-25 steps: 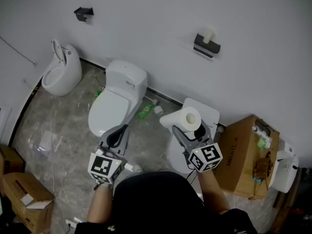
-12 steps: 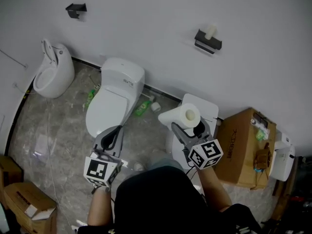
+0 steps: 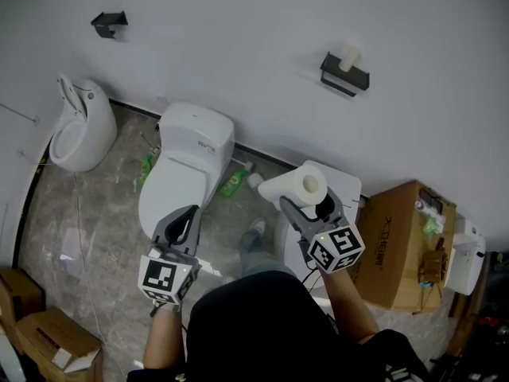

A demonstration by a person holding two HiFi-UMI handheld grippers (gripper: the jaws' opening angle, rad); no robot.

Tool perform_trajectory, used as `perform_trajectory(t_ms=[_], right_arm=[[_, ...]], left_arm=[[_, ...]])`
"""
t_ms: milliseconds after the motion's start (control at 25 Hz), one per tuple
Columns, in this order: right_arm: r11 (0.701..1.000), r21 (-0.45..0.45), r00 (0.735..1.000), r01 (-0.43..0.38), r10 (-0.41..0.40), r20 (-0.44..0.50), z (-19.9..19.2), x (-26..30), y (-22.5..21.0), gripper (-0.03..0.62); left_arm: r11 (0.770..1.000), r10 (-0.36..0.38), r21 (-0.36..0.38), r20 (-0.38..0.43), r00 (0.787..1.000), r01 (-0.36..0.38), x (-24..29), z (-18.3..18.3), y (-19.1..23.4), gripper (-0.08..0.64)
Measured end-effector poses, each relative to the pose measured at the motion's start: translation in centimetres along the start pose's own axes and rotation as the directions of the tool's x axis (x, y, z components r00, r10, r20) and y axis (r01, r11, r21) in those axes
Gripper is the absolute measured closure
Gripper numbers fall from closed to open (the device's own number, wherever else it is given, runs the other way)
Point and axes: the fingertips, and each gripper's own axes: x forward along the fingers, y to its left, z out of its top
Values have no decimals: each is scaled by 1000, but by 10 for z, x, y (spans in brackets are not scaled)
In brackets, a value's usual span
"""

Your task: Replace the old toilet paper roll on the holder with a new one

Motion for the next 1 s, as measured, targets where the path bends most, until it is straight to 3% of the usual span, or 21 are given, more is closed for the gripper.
perform_trajectory(t_ms=[560,1000], right_arm=[[998,49,999,43,-44,21,52,109,-157,215],[986,67,987,151,-155,51,86,124,-237,215]], left_arm=[[999,-22,41,-23,1000,23,199,57,50,548],[988,-132,76,-18,991,133,309,91,41,548]])
